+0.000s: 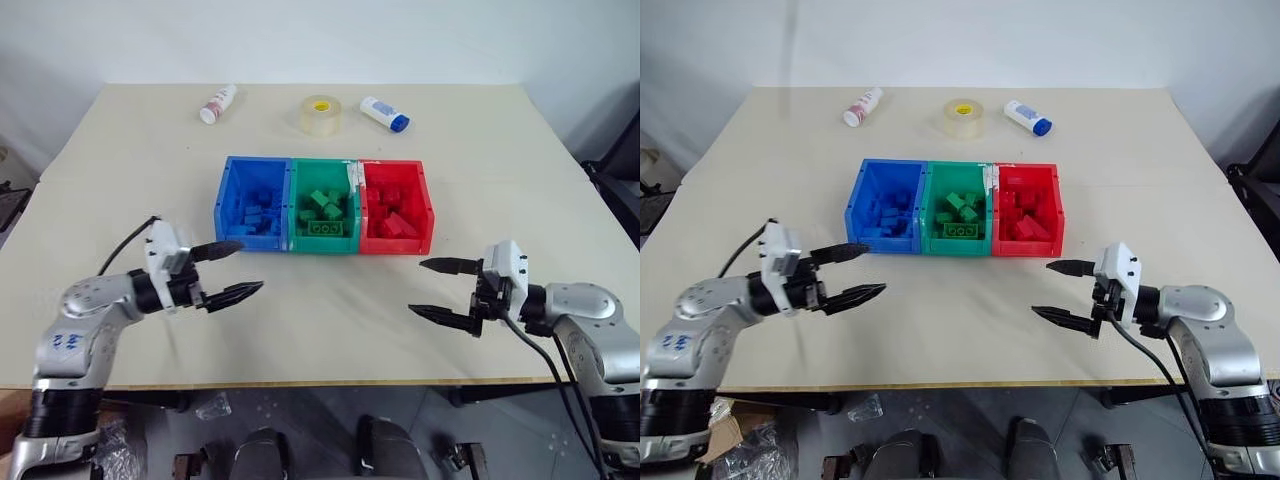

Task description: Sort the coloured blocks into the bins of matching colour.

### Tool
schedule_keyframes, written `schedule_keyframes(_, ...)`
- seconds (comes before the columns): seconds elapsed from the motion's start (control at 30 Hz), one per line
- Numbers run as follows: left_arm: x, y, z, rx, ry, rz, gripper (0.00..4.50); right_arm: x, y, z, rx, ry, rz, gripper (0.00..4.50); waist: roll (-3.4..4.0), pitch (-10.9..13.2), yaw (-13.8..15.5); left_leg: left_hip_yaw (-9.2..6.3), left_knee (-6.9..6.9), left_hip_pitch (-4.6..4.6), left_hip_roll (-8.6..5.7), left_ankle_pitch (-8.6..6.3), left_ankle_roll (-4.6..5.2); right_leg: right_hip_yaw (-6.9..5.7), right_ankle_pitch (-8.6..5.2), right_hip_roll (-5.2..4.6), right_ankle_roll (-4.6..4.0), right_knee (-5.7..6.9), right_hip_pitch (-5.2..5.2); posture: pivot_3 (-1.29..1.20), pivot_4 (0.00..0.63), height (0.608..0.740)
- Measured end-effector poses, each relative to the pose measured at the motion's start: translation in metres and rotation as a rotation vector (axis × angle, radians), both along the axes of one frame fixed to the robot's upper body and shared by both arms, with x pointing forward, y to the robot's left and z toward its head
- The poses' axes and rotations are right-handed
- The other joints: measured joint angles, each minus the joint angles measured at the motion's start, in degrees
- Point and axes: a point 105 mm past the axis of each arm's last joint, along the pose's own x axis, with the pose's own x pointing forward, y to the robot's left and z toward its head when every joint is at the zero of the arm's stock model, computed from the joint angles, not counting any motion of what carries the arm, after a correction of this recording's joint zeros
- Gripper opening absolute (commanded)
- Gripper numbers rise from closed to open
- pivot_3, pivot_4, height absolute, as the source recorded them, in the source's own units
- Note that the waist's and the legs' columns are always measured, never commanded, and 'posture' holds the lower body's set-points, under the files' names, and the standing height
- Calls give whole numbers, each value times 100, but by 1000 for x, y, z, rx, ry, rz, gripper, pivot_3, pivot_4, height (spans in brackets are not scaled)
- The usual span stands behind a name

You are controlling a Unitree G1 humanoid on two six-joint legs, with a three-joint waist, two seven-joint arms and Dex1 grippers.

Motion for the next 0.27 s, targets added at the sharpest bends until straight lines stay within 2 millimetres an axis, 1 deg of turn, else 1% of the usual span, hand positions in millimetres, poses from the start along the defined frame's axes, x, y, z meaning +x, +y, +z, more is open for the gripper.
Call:
schedule_keyframes(0.1,-5,10,3,9,-27,-4,4480,2,-2,1,-3,-1,4,4500,0,0,-13,2,-3,0,0,0,-1,-1,0,1,0,3,-1,0,150,740)
schedule_keyframes(0.13,-5,16,2,14,-32,4,4480,3,-2,1,-8,-3,4,4500,1,0,-14,4,-3,0,0,0,-1,0,0,0,0,2,-1,0,150,740)
schedule_keyframes(0.27,-7,29,0,14,-39,22,4480,3,-4,0,-13,3,4,4500,1,0,-15,4,-3,0,0,0,-1,0,0,0,0,2,-2,0,150,740)
